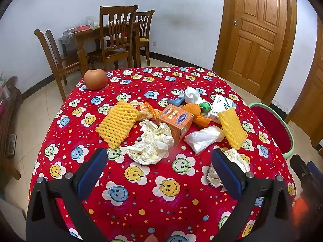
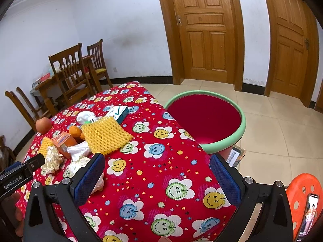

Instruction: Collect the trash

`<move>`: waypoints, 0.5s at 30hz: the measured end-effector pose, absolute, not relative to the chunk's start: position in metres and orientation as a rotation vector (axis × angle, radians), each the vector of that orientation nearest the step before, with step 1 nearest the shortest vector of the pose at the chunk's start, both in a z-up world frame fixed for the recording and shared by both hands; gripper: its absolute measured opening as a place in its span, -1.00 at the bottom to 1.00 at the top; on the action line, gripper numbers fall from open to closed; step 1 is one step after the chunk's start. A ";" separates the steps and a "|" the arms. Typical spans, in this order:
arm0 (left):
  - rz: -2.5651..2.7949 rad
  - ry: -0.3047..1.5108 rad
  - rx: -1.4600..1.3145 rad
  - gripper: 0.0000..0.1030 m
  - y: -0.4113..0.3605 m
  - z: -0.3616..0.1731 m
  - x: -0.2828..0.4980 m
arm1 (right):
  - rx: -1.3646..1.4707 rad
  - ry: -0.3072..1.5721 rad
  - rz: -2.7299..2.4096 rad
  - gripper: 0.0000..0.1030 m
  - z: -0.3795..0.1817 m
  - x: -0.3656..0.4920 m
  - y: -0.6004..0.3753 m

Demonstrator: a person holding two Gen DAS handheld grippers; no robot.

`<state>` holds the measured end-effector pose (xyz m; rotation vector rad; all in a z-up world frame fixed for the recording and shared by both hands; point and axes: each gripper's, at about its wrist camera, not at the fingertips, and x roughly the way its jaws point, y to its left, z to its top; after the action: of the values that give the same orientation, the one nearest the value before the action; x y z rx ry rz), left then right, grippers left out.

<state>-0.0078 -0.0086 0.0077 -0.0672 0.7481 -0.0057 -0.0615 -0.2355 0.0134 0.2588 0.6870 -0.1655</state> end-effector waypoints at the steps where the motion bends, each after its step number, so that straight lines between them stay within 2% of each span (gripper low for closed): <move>1: -0.006 0.748 -0.067 0.97 -0.009 0.008 -0.008 | 0.259 0.688 -0.165 1.00 0.013 -0.061 -0.237; 15: -0.006 0.748 -0.066 0.97 -0.008 0.008 -0.008 | 0.266 0.691 -0.164 1.00 0.012 -0.063 -0.233</move>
<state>-0.0083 -0.0085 0.0077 -0.0657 0.7484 -0.0058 -0.0634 -0.2332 0.0116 0.2660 0.6914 -0.1644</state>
